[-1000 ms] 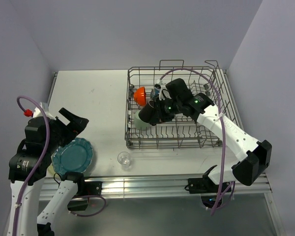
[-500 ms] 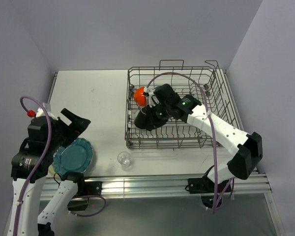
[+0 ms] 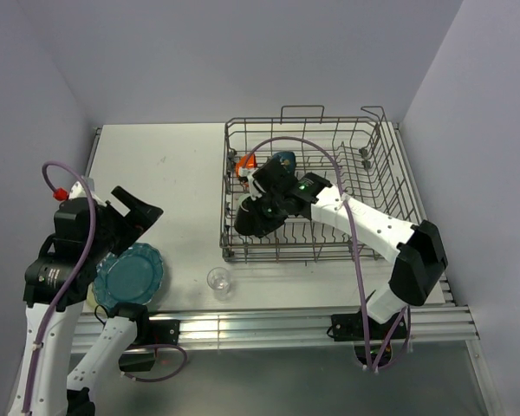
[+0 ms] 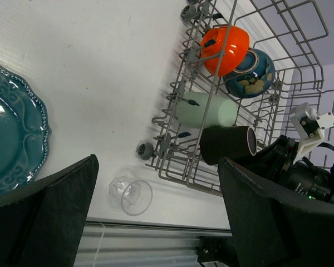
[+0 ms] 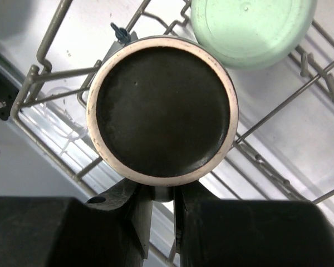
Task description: Load the mixed dishes into the dish rack
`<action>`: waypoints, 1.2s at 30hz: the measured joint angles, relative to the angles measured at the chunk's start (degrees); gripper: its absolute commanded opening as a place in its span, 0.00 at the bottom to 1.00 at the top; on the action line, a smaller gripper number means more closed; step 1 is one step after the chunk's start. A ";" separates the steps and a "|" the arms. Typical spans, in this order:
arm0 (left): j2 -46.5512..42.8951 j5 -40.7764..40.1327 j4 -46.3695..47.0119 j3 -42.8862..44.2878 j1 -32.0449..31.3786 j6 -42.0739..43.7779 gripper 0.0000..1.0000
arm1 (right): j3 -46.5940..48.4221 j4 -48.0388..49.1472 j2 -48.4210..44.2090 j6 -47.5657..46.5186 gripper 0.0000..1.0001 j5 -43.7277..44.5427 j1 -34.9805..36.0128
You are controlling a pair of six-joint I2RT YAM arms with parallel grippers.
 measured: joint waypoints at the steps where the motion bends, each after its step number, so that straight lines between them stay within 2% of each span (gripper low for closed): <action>1: 0.22 0.22 0.11 -0.02 0.00 0.00 0.95 | 0.00 0.33 0.15 -0.13 0.00 0.46 0.31; 19: 3.13 6.27 1.29 -4.70 0.00 0.20 0.93 | -3.08 4.55 1.68 -0.74 0.00 10.88 5.18; 28: 3.74 7.78 1.27 -4.72 0.00 0.48 0.93 | -2.62 5.25 7.61 -1.53 0.00 16.37 6.93; 31: 4.31 8.31 1.18 -5.25 -0.02 0.90 0.91 | -2.60 4.90 8.87 -1.46 0.16 17.35 7.41; 32: 4.59 8.63 1.09 -5.64 0.00 1.16 0.90 | -2.58 4.76 9.01 -1.44 0.34 17.55 7.58; 34: 5.14 9.42 1.03 -6.60 0.00 1.49 0.86 | -2.43 4.42 9.01 -1.07 0.48 18.05 7.67; 35: 5.33 9.86 0.92 -7.15 0.00 1.62 0.84 | -2.32 4.11 8.98 -0.79 0.67 18.62 7.67; 36: 5.53 10.34 0.76 -7.72 0.00 1.77 0.82 | -2.32 3.93 8.96 -0.37 0.72 18.88 7.65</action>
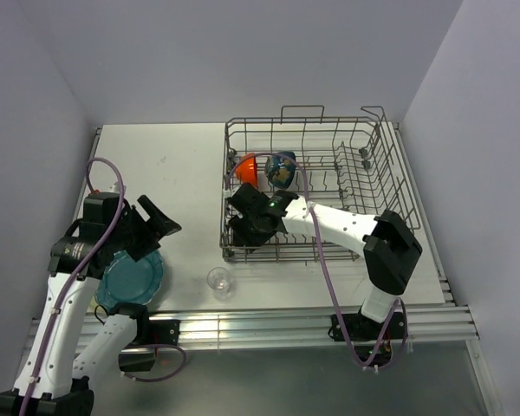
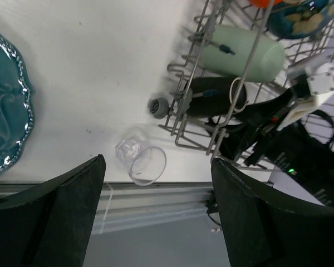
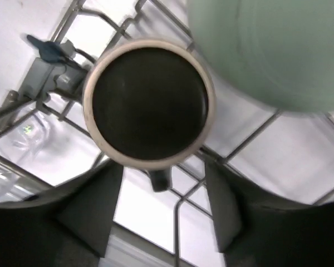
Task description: Load the mixed dishes into the dish rack
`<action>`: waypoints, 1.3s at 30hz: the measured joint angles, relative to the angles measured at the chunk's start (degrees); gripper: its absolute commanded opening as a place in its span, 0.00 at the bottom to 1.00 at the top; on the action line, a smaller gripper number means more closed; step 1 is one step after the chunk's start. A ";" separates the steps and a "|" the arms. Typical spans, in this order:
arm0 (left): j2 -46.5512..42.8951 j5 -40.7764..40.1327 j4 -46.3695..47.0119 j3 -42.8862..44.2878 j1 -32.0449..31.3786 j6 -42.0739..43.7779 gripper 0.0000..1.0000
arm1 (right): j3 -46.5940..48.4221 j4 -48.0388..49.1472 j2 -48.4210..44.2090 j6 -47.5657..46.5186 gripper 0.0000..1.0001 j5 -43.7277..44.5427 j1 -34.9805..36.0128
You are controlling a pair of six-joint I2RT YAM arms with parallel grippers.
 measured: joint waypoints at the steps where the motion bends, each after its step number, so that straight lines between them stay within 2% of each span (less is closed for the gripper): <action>1: 0.26 0.55 -0.04 -0.66 0.00 0.07 0.78 | 0.00 -0.02 -0.07 0.35 0.84 -0.79 0.00; 3: 0.61 2.19 -0.02 -2.38 0.00 0.52 0.73 | 0.11 -1.05 -0.57 0.74 0.87 -0.26 -0.09; 11: 1.73 8.26 -0.09 -7.85 -1.86 2.36 0.66 | 0.09 -1.42 -3.19 2.69 0.89 1.07 -0.46; 17: 2.58 9.14 0.61 -8.46 -7.23 2.12 0.63 | 3.45 -2.54 -4.28 4.22 0.89 1.81 -0.90; 24: 3.61 9.62 1.99 -12.33 -13.00 0.17 0.59 | 9.77 -2.34 -10.21 5.25 0.89 -0.31 -2.38; 33: 6.49 8.57 5.03 -14.58 -21.22 -3.10 0.59 | 9.79 -2.19 -11.61 7.82 0.89 -4.24 -6.43; 39: 9.81 5.70 7.06 -15.37 -26.62 -5.22 0.58 | 10.23 -3.93 -17.88 8.20 0.89 -5.68 -10.01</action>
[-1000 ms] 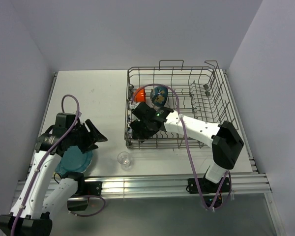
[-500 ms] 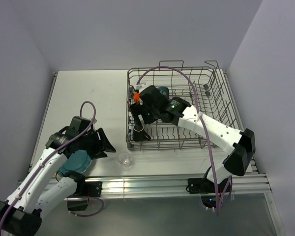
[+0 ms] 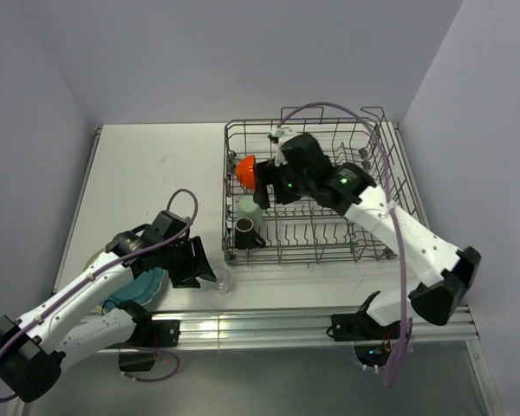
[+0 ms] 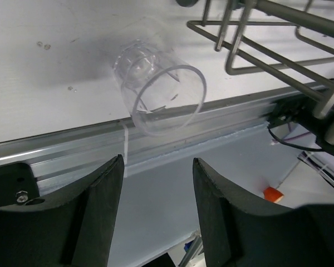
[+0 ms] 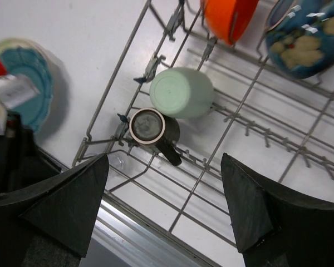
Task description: Load the mixed dishes into the dish rack
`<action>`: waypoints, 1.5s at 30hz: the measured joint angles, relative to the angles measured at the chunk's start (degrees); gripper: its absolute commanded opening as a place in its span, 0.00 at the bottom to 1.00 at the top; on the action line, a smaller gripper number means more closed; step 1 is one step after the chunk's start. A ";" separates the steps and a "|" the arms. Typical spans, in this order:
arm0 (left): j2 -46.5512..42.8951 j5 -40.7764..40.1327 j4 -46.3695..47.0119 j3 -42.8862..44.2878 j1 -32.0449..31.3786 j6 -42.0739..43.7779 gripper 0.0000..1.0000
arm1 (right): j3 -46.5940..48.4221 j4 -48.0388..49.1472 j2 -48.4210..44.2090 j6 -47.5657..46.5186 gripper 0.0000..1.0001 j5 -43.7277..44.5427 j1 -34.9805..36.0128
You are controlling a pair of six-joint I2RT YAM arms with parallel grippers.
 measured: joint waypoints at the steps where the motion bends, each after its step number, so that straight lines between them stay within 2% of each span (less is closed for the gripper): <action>1: 0.44 -0.66 0.28 -0.28 -0.55 -0.31 0.58 | 0.28 -0.28 -1.49 0.02 0.89 -0.13 -0.90; 11: 7.37 -4.44 6.32 -4.79 -2.89 -1.88 0.55 | 3.52 -3.30 -11.82 -0.26 0.89 -1.01 -6.38; 13: 8.72 -4.81 8.07 -5.44 -2.97 -2.12 0.48 | 3.52 -4.04 -12.24 -0.31 0.89 -1.07 -6.56; 16: 11.72 -5.07 10.34 -5.97 -3.02 -2.58 0.29 | 3.43 -4.83 -12.24 -0.50 0.91 -1.38 -6.67; 17: 12.26 -5.05 10.95 -5.97 -3.04 -2.64 0.17 | 3.37 -5.07 -12.24 -0.52 0.94 -1.44 -6.75; 19: 12.39 -5.22 11.69 -6.01 -3.02 -2.75 0.00 | 3.28 -5.62 -12.24 -0.61 1.00 -1.60 -6.78; 23: 11.98 -5.53 11.02 -5.99 -3.08 -2.29 0.00 | 3.17 -6.03 -12.24 -0.37 1.00 -3.28 -6.82; 27: 7.56 -5.46 6.10 -4.74 -3.10 -2.25 0.00 | 3.13 -6.03 -12.22 0.92 1.00 -7.74 -7.17; 31: 0.85 -3.32 0.94 0.52 -3.13 -2.03 0.00 | 3.13 -5.95 -11.63 2.36 0.99 -13.92 -7.80; 34: -3.85 0.66 0.92 5.57 -3.13 -2.01 0.00 | 2.78 -5.40 -10.32 3.43 0.93 -19.21 -7.98; 39: -9.57 7.89 8.09 11.76 -3.13 -2.49 0.00 | 1.84 -3.30 -8.44 6.29 0.92 -30.12 -8.20; 45: -10.97 14.36 24.02 11.65 -3.13 -6.99 0.00 | -0.11 5.55 -8.83 11.69 0.92 -45.51 -8.55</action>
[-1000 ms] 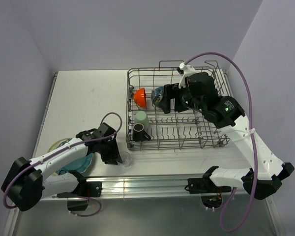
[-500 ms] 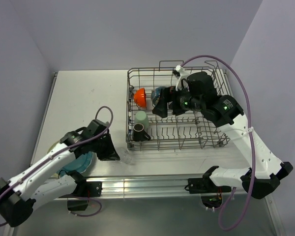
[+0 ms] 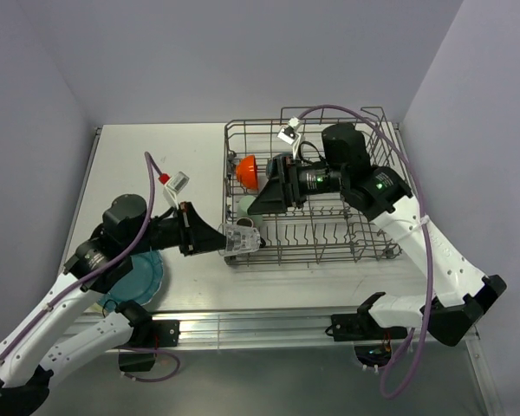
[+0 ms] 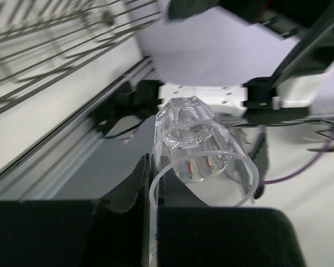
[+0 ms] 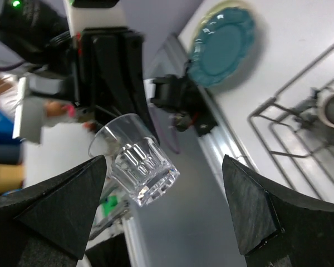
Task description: Load the mixed dishes into the dish rack
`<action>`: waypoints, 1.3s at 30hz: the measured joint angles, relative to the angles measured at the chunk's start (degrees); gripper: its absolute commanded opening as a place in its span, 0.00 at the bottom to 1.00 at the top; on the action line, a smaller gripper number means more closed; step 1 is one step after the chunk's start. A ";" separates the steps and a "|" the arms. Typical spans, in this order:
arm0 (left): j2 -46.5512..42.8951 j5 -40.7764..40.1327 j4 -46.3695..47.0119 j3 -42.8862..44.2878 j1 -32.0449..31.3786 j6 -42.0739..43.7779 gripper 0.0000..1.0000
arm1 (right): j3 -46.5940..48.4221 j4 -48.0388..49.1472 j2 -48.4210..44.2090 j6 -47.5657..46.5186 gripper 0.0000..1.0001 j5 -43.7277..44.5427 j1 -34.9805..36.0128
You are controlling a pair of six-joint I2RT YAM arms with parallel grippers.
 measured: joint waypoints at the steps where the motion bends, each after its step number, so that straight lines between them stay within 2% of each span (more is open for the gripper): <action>1: 0.39 0.68 2.73 -0.37 0.00 -0.92 0.00 | -1.38 2.27 -0.42 1.42 0.92 -2.36 -0.20; 6: 3.54 3.85 13.03 -0.96 0.00 -4.59 0.00 | -10.97 15.67 -2.97 10.71 0.90 -10.73 -0.96; 12: 5.92 6.51 17.00 -0.92 0.00 -5.27 0.00 | -19.50 32.02 -4.87 22.38 0.87 -16.39 -1.51; 18: 6.14 7.85 20.57 -0.92 1.11 -6.51 0.00 | -23.96 45.11 -6.78 32.09 0.84 -19.69 -1.46; 27: 5.64 9.31 27.69 -1.75 3.02 -10.29 0.00 | -28.28 59.76 -9.20 42.01 0.81 -22.25 -1.46; 39: 5.27 10.12 31.12 -2.47 3.13 -12.41 0.00 | -28.57 69.85 -7.80 49.46 0.81 -22.34 -1.42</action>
